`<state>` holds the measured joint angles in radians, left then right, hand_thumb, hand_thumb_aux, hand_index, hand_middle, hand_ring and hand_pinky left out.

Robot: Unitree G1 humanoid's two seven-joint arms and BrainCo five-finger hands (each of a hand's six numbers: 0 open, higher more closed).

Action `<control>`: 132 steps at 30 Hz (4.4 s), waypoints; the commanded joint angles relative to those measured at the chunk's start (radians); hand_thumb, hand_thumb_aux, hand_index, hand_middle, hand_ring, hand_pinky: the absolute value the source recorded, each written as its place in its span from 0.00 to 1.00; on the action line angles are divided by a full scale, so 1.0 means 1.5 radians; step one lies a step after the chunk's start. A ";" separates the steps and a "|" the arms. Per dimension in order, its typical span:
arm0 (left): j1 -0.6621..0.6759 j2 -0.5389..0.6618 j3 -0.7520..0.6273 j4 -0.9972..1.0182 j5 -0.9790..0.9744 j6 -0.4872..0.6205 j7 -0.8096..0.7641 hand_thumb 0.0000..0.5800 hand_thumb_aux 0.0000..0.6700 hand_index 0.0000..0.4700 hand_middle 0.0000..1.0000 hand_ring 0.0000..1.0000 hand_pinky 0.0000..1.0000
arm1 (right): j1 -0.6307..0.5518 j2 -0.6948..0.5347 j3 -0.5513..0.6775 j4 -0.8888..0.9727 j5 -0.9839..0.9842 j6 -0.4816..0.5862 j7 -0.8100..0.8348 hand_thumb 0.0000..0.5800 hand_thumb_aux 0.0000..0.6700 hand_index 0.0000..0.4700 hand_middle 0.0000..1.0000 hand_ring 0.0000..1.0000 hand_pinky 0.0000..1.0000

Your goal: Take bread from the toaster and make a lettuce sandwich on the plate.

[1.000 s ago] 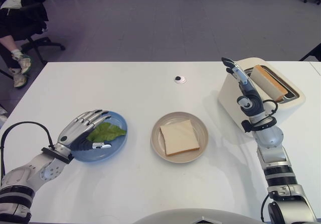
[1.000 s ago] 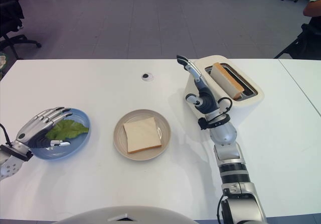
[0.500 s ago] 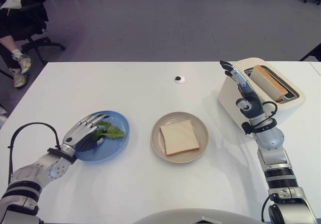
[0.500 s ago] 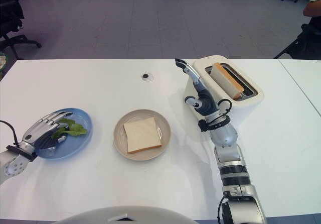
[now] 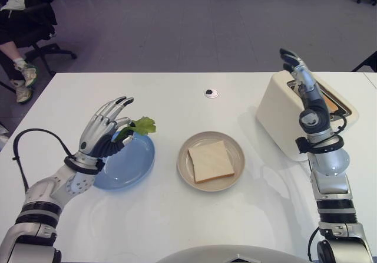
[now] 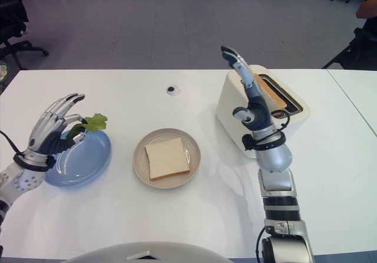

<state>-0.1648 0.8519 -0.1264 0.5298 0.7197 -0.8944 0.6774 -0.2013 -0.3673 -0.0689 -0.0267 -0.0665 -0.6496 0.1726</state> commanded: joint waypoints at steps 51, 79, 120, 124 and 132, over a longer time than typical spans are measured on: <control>-0.060 -0.178 -0.057 -0.076 -0.250 -0.190 -0.228 0.00 0.00 0.00 0.00 0.00 0.00 | -0.007 -0.166 -0.019 0.001 0.053 -0.017 -0.039 1.00 1.00 1.00 1.00 1.00 1.00; 0.037 -0.169 -0.175 -0.138 -0.342 -0.185 -0.672 0.00 0.00 0.00 0.00 0.00 0.00 | -0.215 0.014 0.293 0.575 -0.149 -0.032 0.205 1.00 1.00 1.00 1.00 1.00 1.00; 0.013 -0.112 -0.351 -0.050 -0.383 -0.119 -0.818 1.00 1.00 1.00 1.00 1.00 1.00 | 0.043 -0.038 0.396 0.263 0.020 0.029 0.580 1.00 1.00 1.00 1.00 1.00 1.00; -0.028 -0.163 -0.276 0.014 -0.185 -0.044 -0.645 1.00 1.00 1.00 1.00 1.00 1.00 | -0.008 0.023 0.345 0.324 -0.018 0.017 0.427 1.00 1.00 1.00 1.00 1.00 1.00; -0.128 -0.216 -0.233 0.087 0.080 0.108 -0.230 0.98 0.86 0.86 1.00 1.00 1.00 | -0.095 0.106 0.225 0.442 -0.035 0.031 0.165 1.00 1.00 1.00 1.00 1.00 1.00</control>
<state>-0.3405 0.5340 -0.4756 0.6302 0.7820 -0.7796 0.2554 -0.3230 -0.2270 0.2986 0.6186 -0.1199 -0.5944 0.4607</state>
